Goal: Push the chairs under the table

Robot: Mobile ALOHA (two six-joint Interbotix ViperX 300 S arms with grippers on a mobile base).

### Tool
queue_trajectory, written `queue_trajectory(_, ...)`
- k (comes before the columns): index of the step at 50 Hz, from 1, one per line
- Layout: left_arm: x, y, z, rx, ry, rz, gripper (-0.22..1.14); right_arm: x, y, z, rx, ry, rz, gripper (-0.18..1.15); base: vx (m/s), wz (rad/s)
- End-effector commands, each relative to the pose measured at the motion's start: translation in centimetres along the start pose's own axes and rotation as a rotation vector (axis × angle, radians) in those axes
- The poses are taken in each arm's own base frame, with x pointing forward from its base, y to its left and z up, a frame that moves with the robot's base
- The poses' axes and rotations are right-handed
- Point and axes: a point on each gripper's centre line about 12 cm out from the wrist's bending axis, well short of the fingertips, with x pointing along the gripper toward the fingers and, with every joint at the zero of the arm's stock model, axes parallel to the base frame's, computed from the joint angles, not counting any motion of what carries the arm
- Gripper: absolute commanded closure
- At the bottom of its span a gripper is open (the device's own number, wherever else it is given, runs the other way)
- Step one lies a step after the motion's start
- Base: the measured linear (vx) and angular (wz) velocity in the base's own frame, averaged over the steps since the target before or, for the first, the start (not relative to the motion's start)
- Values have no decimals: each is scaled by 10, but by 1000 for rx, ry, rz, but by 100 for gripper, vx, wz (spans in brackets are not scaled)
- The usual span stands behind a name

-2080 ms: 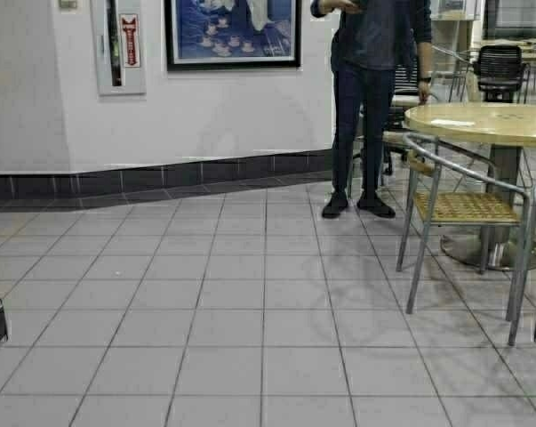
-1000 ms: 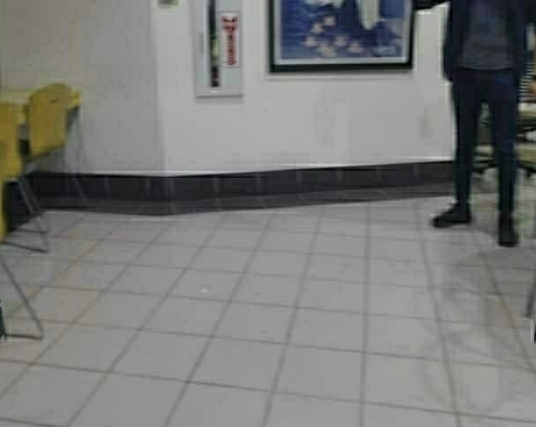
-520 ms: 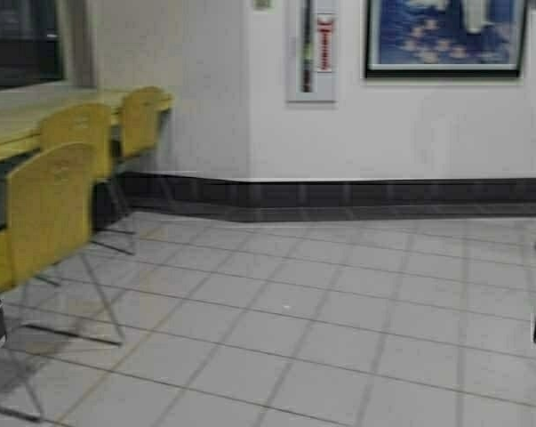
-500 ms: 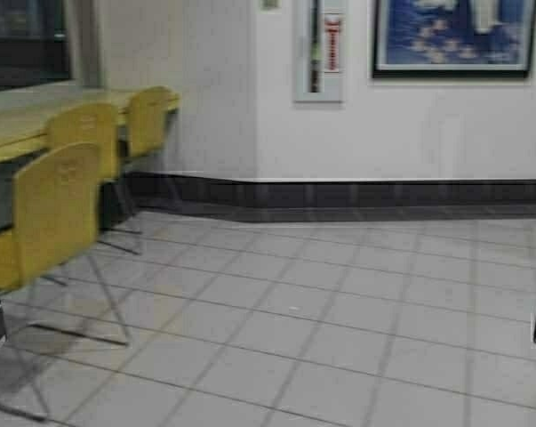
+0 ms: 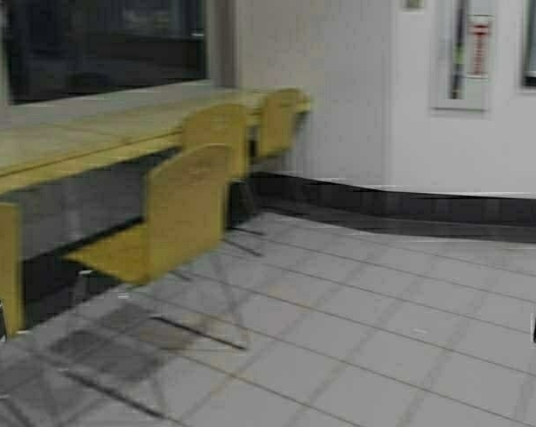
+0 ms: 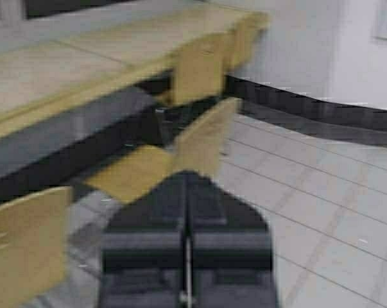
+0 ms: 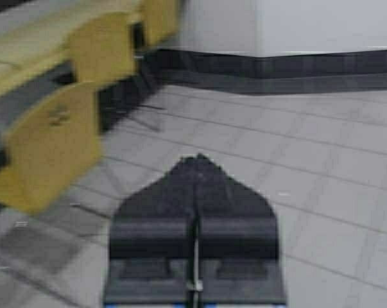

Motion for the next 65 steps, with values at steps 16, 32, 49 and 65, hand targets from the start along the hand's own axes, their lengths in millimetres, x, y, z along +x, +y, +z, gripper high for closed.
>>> queue_trajectory(16, -1, 0, 4, 2, -15, -1, 89, 1, 2, 9, 15, -25, 10, 92, 10, 58)
queue_trajectory(32, 1, 0, 2, 9, -9, -1, 89, 0, 11, 6, 12, -14, 50, 92, 7, 56)
queue_trajectory(49, 6, 0, 2, 5, -5, -1, 89, 0, 12, 5, 8, -10, 56, 92, 7, 56)
queue_trajectory(65, 8, 0, 1, 6, 5, 0, 89, 1, 12, 5, -1, -6, 56, 92, 4, 28)
